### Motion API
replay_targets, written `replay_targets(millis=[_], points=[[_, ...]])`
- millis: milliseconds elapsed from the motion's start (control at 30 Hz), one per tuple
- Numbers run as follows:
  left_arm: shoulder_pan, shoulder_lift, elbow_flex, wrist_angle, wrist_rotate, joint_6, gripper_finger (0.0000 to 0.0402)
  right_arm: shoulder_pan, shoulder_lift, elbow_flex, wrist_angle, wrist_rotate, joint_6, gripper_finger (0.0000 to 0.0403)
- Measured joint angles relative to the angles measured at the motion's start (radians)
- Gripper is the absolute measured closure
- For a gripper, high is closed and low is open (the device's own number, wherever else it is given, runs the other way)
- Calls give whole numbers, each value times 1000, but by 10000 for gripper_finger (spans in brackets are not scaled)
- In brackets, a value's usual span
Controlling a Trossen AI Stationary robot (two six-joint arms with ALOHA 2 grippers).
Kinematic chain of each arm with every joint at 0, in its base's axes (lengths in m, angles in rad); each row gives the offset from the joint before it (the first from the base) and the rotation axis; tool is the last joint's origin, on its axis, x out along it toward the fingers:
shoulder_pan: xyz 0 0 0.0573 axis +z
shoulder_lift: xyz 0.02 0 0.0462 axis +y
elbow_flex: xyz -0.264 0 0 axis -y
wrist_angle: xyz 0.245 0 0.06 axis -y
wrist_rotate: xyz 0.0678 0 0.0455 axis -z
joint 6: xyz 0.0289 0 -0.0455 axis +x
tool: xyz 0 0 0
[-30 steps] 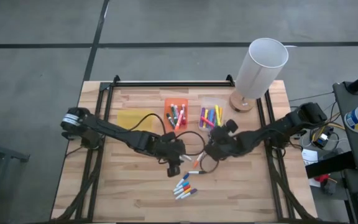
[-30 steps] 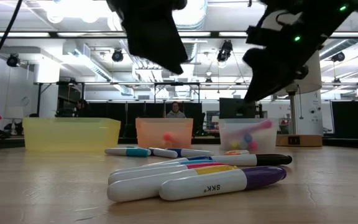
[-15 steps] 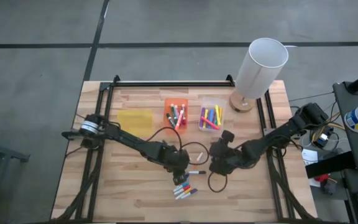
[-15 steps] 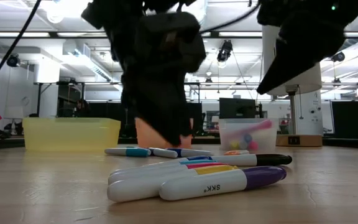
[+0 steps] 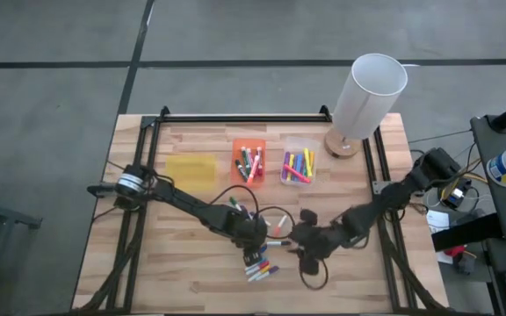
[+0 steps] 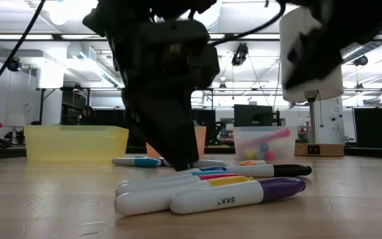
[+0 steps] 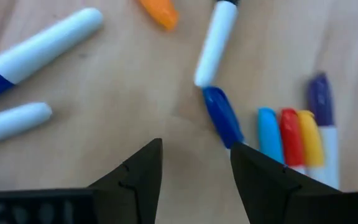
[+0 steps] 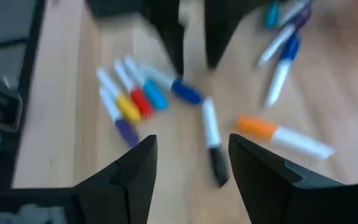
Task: Pick & Place Markers
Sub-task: Put the small black marker into the yellow bin
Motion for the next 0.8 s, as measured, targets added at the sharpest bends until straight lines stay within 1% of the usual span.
replay_targets(millis=[133, 300, 567, 700, 800], points=[[-1, -39, 0, -22, 44, 17, 218, 20, 101, -2, -8, -4, 23, 211], [-2, -111, 0, -41, 42, 37, 218, 10, 193, 1, -5, 13, -25, 212], [-11, -182, -5, -67, 42, 74, 218, -25, 276, 19, 10, 28, -85, 219], [-19, -184, -11, -116, 42, 85, 218, -41, 289, 19, 46, 24, -118, 244], [-19, -184, -11, -175, 42, 102, 218, -51, 291, 19, 64, 19, -137, 284]])
